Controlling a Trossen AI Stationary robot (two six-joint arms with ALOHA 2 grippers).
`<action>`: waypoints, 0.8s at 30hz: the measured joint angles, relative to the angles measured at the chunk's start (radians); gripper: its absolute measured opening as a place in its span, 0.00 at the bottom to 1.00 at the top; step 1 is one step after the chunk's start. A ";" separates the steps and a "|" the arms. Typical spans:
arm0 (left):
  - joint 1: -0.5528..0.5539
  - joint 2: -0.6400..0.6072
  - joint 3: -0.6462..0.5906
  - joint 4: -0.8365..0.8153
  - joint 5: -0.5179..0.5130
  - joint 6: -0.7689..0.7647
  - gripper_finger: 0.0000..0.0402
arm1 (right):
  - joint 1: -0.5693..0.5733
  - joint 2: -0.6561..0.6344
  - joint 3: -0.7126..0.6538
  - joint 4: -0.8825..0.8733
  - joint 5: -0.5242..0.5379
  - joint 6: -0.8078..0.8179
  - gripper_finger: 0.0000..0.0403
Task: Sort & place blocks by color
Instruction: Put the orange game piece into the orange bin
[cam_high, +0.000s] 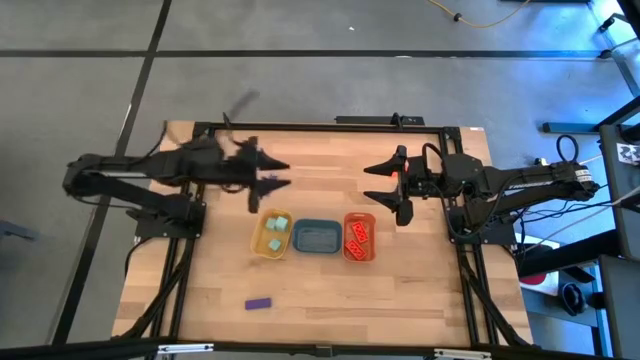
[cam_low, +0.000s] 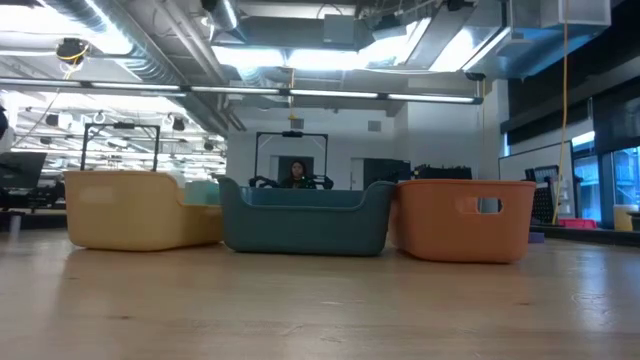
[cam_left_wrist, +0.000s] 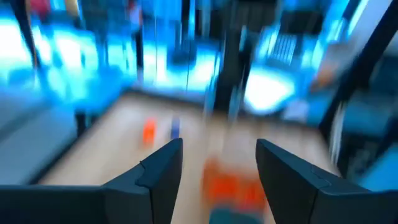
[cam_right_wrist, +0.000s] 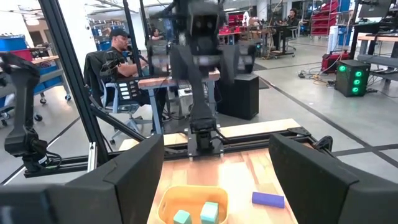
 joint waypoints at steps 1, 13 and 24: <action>-0.005 -0.034 -0.037 0.079 -0.010 -0.004 0.48 | 0.000 0.000 0.000 0.000 0.000 0.000 0.73; -0.054 -0.203 -0.314 0.397 -0.025 -0.006 0.48 | 0.000 0.000 0.000 0.004 0.000 0.001 0.73; -0.054 -0.203 -0.314 0.405 -0.092 -0.007 0.48 | -0.118 0.000 0.084 -0.313 0.348 0.803 0.69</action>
